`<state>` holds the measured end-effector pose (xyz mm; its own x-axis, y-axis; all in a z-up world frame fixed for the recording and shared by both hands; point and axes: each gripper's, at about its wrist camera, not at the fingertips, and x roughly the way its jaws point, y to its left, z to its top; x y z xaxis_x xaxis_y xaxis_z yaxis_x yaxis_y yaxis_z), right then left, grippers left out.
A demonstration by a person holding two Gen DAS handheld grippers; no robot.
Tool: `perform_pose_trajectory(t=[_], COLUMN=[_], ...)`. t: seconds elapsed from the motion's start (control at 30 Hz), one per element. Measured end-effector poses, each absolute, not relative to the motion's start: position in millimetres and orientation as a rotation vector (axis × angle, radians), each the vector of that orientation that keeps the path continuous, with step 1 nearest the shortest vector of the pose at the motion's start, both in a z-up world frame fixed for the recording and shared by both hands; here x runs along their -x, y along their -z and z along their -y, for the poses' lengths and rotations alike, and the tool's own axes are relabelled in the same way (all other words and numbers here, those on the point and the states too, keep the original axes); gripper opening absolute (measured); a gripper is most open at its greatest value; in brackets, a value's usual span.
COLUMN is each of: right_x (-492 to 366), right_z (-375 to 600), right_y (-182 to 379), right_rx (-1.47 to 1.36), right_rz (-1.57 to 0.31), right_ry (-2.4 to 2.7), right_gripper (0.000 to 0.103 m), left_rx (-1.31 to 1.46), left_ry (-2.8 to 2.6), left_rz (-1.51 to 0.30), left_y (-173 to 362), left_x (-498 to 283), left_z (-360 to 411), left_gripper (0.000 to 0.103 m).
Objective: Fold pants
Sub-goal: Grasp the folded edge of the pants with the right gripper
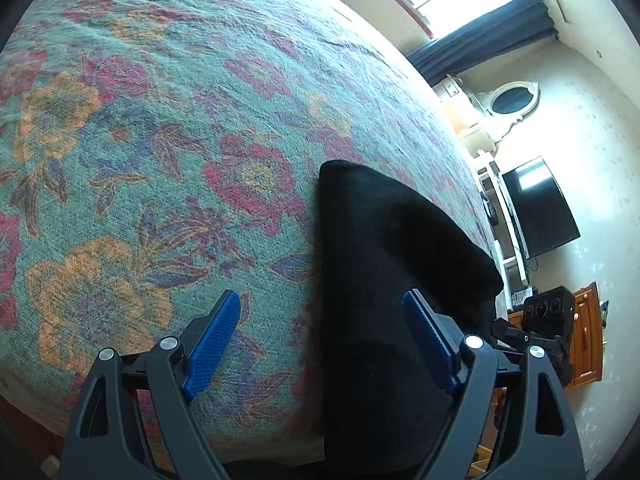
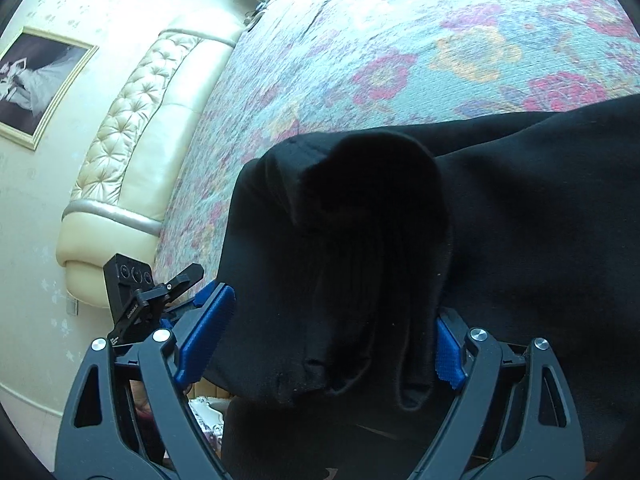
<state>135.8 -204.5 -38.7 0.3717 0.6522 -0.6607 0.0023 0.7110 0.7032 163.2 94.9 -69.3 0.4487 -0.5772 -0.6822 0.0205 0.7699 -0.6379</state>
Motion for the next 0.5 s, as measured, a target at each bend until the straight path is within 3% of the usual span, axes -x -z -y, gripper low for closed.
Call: perform_pose_trajectory(t=[0.03,0.1,0.17,0.3,0.5], right_x=[-136.6,-138.4,-138.8,-134.1,-128.3], right_z=[201.6,199.0,203.0,210.1,219.0], right_y=[38.6,39.1,42.8,40.3,20.2], right_rx=[-0.66,-0.614,-0.602,-0.602,-0.621], right_rz=[-1.134,-1.152,-1.17,-1.156,-1.078], right_ry=[-0.451,-0.43,-0.441,-0.459,-0.475], right_gripper=[0.074,0.037,0.024,0.015,0.013], left_rx=[0.587,0.547,0.527,0.548,0.565], left_ry=[0.404,0.415,0.421,0.427,0.439], left_rz=[-1.057,-1.068,-1.063,-1.061,-1.055], left_y=[69.9,70.5,70.7,72.8,73.8], left_x=[-162.9,-161.9,-161.3,-161.5,-160.0], left_z=[-89.7,-79.9,-76.1,-75.5,-76.9], left_gripper=[0.082,0.082,0.082,0.082,0.083])
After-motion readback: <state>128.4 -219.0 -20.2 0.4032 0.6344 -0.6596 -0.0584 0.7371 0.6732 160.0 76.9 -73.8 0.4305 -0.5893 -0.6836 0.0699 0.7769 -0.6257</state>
